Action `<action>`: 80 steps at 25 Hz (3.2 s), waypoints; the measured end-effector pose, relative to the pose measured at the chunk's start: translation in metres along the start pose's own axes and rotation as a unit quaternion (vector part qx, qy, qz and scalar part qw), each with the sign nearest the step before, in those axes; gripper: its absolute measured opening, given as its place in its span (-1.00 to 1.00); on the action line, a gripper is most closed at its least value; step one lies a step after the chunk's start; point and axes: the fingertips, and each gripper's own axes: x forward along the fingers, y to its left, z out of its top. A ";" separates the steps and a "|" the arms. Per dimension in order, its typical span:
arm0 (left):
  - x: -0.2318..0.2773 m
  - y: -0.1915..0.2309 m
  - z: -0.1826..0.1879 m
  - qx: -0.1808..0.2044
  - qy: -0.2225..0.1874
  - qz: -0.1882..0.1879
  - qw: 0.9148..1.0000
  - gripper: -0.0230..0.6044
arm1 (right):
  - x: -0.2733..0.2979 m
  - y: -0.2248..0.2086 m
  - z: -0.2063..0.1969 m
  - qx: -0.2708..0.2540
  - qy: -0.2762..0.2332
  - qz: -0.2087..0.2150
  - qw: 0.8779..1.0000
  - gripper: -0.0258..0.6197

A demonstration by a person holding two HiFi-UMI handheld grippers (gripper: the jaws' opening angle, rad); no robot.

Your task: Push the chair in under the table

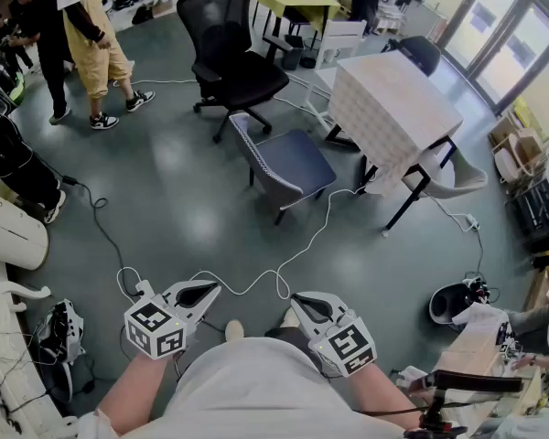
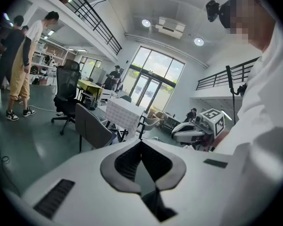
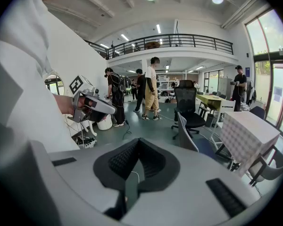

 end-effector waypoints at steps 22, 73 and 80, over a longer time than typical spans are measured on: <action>0.188 -0.016 0.045 -0.033 0.011 0.082 0.996 -0.87 | -0.084 -0.185 -0.043 0.023 -0.046 -0.025 0.998 -0.85; 0.397 0.418 0.050 -0.368 0.104 0.402 0.832 -0.66 | 0.059 -0.567 0.033 0.075 0.021 -0.064 0.995 -0.40; 0.455 0.394 0.064 -0.372 0.097 0.402 0.831 -0.67 | 0.055 -0.631 0.035 0.059 0.020 -0.035 0.997 -0.40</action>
